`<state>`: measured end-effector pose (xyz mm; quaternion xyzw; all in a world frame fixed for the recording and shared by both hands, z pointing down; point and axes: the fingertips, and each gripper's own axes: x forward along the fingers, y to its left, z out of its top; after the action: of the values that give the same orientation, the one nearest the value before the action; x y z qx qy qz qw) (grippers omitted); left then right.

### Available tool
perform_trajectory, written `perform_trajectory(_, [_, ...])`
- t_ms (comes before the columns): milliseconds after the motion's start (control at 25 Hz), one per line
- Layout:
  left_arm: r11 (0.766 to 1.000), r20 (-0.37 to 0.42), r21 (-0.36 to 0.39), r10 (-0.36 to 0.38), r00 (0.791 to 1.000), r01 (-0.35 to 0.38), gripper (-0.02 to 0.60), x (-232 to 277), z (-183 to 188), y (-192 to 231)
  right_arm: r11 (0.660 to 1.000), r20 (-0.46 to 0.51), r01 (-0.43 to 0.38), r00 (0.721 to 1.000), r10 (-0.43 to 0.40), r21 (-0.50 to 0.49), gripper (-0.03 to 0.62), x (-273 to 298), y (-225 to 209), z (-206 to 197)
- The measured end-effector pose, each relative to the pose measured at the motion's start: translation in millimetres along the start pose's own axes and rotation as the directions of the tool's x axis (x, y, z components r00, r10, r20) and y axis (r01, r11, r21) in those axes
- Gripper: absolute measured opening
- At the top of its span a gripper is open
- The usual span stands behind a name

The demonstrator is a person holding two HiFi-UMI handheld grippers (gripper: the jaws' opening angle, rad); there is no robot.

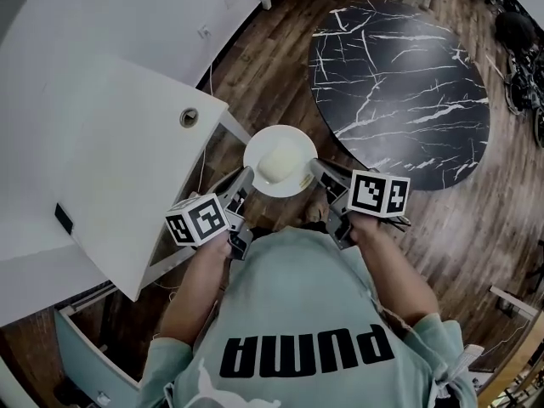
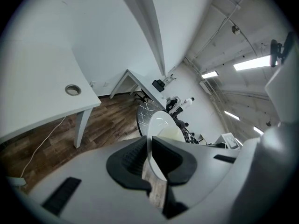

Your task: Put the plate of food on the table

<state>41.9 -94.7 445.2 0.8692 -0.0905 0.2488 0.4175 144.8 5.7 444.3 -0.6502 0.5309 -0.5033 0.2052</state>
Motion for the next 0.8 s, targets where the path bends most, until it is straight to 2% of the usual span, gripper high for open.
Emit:
perform_trajectory(440, [0.996, -0.085, 0.067, -0.055, 0.995, 0.061, 0.038, 57, -18, -58, 0.997, 0.107, 0.017, 0.994, -0.025, 0.075, 0.034, -61, -49, 26])
perform_trajectory(800, [0.98, -0.185, 0.121, -0.132, 0.974, 0.156, 0.038, 91, -21, -87, 0.988, 0.208, 0.071, 0.973, -0.098, 0.137, 0.034, -91, -73, 37])
